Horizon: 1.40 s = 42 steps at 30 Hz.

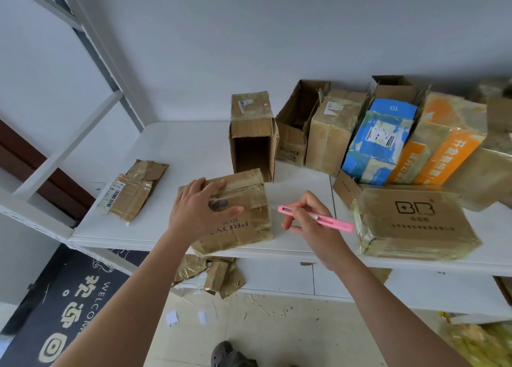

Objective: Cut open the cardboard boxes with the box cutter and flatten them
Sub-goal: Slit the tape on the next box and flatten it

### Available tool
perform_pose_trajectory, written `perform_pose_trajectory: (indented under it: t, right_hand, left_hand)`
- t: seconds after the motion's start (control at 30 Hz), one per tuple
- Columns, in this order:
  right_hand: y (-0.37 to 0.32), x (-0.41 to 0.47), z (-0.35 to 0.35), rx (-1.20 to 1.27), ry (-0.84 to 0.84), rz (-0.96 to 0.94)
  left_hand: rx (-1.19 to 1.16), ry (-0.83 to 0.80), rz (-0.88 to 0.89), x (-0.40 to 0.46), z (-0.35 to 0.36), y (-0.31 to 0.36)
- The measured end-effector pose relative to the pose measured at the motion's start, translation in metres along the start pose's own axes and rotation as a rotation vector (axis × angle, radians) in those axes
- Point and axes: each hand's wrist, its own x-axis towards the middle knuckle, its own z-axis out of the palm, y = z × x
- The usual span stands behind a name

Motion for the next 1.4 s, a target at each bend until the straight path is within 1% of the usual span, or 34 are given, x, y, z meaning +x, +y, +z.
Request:
perform_pose_trajectory:
  t: [0.07,0.13,0.2,0.3,0.33,0.4,0.43,0.53,0.6,0.67,0.73,0.8,0.83,0.87,0.9,0.93,0.97,1.0,1.03,1.07,1.1,1.27,1.4]
  right_hand:
    - [0.003,-0.001,0.002,0.102,0.078,0.004]
    - [0.006,-0.002,0.007,0.141,0.127,-0.010]
    - [0.009,-0.005,0.013,0.158,0.162,-0.011]
    - [0.009,-0.006,0.023,0.205,0.227,0.012]
    - [0.008,-0.005,0.026,0.228,0.250,0.017]
    - [0.007,-0.006,0.034,0.258,0.287,0.019]
    - [0.007,-0.007,0.038,0.264,0.300,0.019]
    - [0.004,-0.010,0.049,0.256,0.359,0.008]
    - [0.002,-0.010,0.052,0.240,0.454,-0.028]
    - [0.003,-0.012,0.053,0.172,0.559,-0.073]
    - [0.005,-0.013,0.056,0.122,0.603,-0.101]
    - [0.004,-0.009,0.058,0.128,0.612,-0.108]
    - [0.002,-0.003,0.057,0.153,0.610,-0.105]
    - [0.000,0.004,0.054,0.192,0.597,-0.101]
    - [-0.003,0.013,0.051,0.236,0.571,-0.099]
    - [-0.006,0.021,0.048,0.270,0.541,-0.099]
    - [-0.008,0.028,0.046,0.290,0.520,-0.099]
    - [-0.008,0.032,0.044,0.303,0.513,-0.096]
    - [-0.007,0.033,0.043,0.319,0.519,-0.088]
    - [-0.003,0.032,0.043,0.335,0.530,-0.077]
    - [0.002,0.029,0.043,0.346,0.540,-0.069]
    - [0.018,0.012,0.048,0.379,0.517,-0.071]
    - [0.017,0.014,0.053,0.319,0.523,-0.053]
  left_hand:
    - [0.032,-0.021,-0.022,0.006,-0.007,0.000]
    - [0.087,-0.039,-0.059,0.011,-0.013,0.000]
    - [0.122,-0.052,-0.155,0.012,-0.018,-0.002]
    - [0.108,-0.019,-0.376,0.011,-0.023,0.001]
    - [0.120,-0.012,-0.424,0.009,-0.024,0.003]
    - [0.127,-0.034,-0.440,0.008,-0.022,0.009]
    - [0.075,-0.054,-0.428,0.008,-0.020,0.013]
    - [-0.224,-0.082,-0.439,0.003,-0.016,0.027]
    - [-0.396,-0.079,-0.490,0.001,-0.015,0.032]
    - [-0.582,-0.090,-0.567,0.000,-0.014,0.036]
    - [-0.642,-0.106,-0.593,-0.002,-0.012,0.040]
    - [-0.607,-0.100,-0.565,-0.005,-0.006,0.046]
    - [-0.533,-0.071,-0.526,-0.007,-0.003,0.047]
    - [-0.384,-0.026,-0.469,-0.008,-0.001,0.047]
    - [-0.199,0.044,-0.392,-0.008,0.002,0.045]
    - [-0.063,0.128,-0.293,-0.008,0.003,0.042]
    - [0.004,0.180,-0.163,-0.007,0.004,0.041]
    - [0.034,0.160,-0.019,-0.005,0.006,0.039]
    - [0.036,0.098,0.106,-0.003,0.010,0.037]
    - [0.020,0.023,0.173,-0.001,0.014,0.035]
    - [-0.003,-0.040,0.185,0.001,0.018,0.032]
    - [-0.060,-0.176,0.154,0.018,0.019,0.022]
    - [-0.059,-0.210,0.152,0.020,0.016,0.025]
